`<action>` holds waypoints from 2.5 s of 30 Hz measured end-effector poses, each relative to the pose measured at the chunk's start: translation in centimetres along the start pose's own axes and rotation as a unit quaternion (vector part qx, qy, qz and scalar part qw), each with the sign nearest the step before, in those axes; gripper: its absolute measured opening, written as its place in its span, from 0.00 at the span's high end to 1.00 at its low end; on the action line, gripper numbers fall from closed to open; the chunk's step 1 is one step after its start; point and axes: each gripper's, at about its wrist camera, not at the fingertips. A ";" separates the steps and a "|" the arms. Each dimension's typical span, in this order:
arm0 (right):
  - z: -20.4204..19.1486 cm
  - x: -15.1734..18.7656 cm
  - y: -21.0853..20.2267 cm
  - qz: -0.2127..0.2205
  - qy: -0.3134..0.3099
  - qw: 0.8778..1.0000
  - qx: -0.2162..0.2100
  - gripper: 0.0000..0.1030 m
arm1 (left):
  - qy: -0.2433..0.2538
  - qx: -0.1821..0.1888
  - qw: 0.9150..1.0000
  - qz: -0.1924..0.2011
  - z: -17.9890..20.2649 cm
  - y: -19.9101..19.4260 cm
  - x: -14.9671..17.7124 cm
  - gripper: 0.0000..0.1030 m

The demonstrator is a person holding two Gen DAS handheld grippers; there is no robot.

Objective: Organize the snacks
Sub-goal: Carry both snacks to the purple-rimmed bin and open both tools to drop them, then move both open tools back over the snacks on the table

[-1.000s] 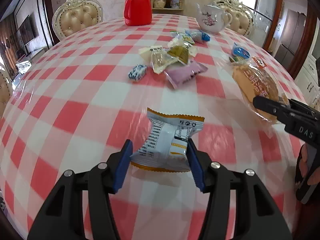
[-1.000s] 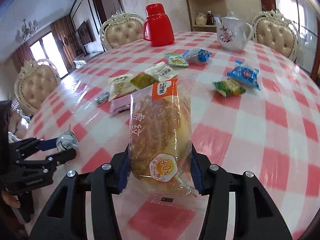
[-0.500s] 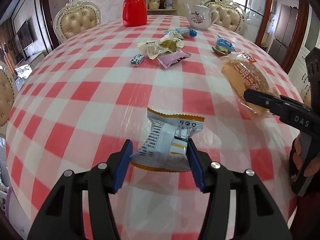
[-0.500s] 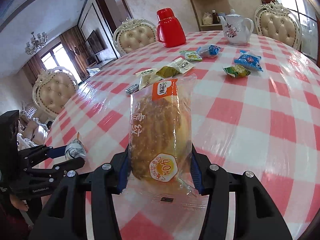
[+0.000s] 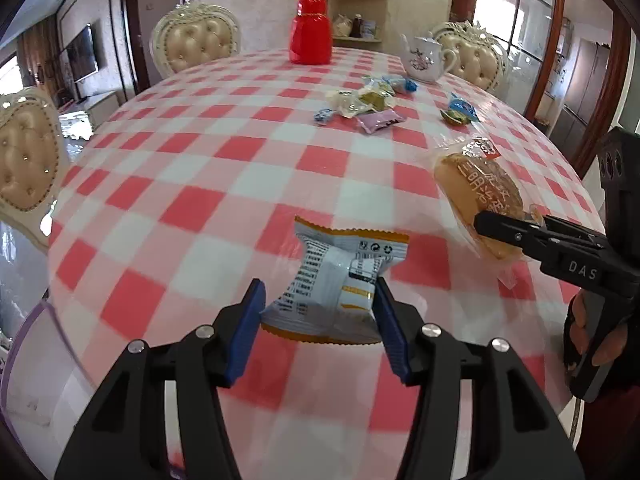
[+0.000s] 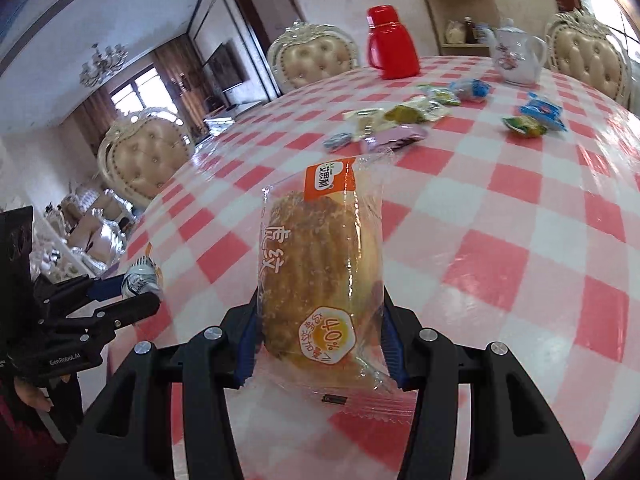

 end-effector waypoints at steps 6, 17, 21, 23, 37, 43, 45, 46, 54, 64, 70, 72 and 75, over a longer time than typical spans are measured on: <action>-3.7 0.6 0.1 -0.008 -0.032 0.999 -0.009 0.52 | -0.034 0.001 0.999 0.004 -3.3 -1.8 2.3 0.47; -11.3 2.3 1.5 -0.025 -0.088 0.995 -0.043 0.52 | -0.114 -0.031 0.993 0.026 -11.9 -5.3 6.4 0.47; -14.9 3.2 2.7 -0.035 -0.117 0.990 -0.068 0.52 | -0.143 -0.059 0.988 0.025 -15.9 -5.6 7.3 0.47; -17.0 3.8 3.6 -0.046 -0.135 0.986 -0.082 0.52 | -0.162 -0.068 0.984 0.026 -18.2 -6.0 7.8 0.47; -29.3 9.3 11.2 -0.166 -0.226 0.942 -0.183 0.47 | -0.209 -0.189 0.959 0.004 -28.0 -7.3 11.5 0.43; -30.2 9.5 10.4 -0.153 -0.226 0.933 -0.233 0.24 | -0.239 -0.230 0.943 0.006 -29.0 -7.8 11.7 0.08; -29.2 8.8 9.1 -0.130 -0.227 0.938 -0.229 0.23 | -0.242 -0.220 0.945 0.006 -28.4 -7.7 11.4 0.07; -28.6 8.5 8.7 -0.121 -0.223 0.941 -0.226 0.20 | -0.242 -0.217 0.946 0.007 -28.0 -7.7 11.1 0.07; -19.0 4.2 2.4 -0.025 -0.150 0.981 -0.123 0.16 | -0.167 -0.126 0.977 0.035 -17.8 -7.6 5.0 0.03; -1.0 3.0 -5.5 0.089 0.048 0.995 -0.004 0.16 | -0.132 0.030 0.990 0.033 0.3 -0.5 -7.4 0.02; 8.8 1.4 -8.8 0.122 0.126 0.982 0.064 0.16 | -0.132 0.060 0.989 0.009 9.0 8.8 -11.6 0.02; 11.5 -0.1 -9.4 0.136 0.144 0.976 0.087 0.16 | -0.116 0.039 0.992 0.019 11.2 11.5 -13.6 0.02; 16.4 -3.0 -9.0 0.136 0.185 0.964 0.137 0.16 | -0.099 0.013 0.995 0.021 12.9 14.4 -16.1 0.02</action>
Point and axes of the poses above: each gripper's, at about its wrist camera, not at the fingertips, and y roughly the way its jaws point, z to its right, x to its underside, and after that the axes turned 12 degrees about -x, right-handed
